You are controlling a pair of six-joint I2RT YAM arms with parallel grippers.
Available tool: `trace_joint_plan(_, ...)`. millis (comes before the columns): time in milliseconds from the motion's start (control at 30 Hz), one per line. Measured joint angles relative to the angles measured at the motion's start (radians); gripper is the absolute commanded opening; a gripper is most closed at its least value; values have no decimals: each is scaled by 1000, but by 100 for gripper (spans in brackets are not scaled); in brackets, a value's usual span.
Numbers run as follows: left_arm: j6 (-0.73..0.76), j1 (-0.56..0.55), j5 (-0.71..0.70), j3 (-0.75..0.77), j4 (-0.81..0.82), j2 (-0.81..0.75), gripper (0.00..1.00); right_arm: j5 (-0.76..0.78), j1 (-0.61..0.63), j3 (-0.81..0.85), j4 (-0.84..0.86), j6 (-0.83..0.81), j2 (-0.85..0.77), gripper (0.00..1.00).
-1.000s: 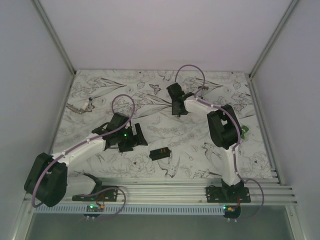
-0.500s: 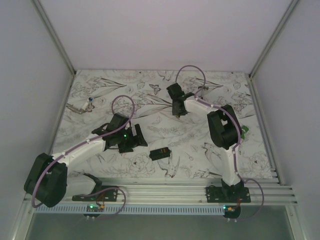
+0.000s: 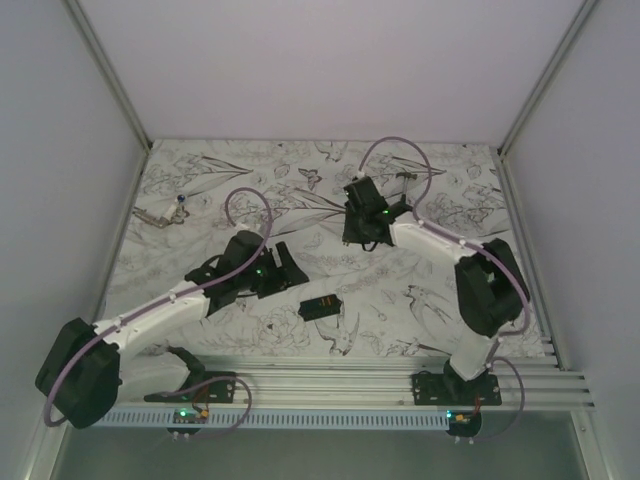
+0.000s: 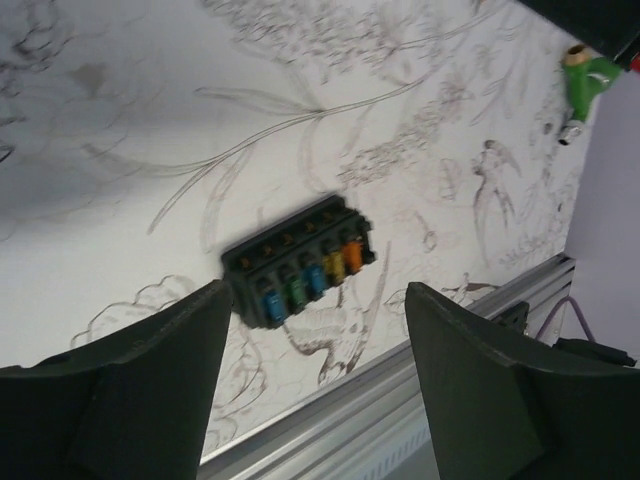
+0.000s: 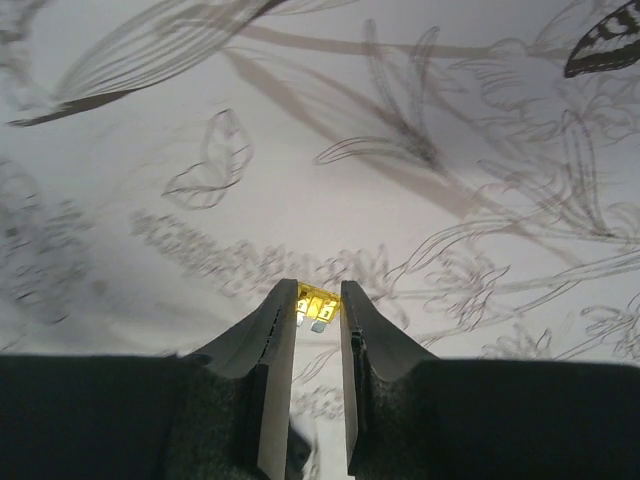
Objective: Snap on the fuse box
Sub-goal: Pick up the fuse from the center of the board.
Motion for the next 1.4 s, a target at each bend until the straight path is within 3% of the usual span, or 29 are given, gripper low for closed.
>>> trace_joint_plan(500,14,-221,-283,55,269,36,42,-171,55,-255,151,181,-393,25)
trace_joint_plan(933,68,-283,-335,132,342,128,23,-214,87,-355,196,272,-481,25)
trace_joint_plan(1100,67,-293,-338,132,344,137,21,-219,100,-365,217,291,-500,25)
trace_joint_plan(1267,63,-294,-337,132,347,137,0,-218,106,-379,237,307,-509,26)
trace_joint_plan(1400,63,-296,-337,132,345,137,0,-214,109,-393,254,309,-514,29)
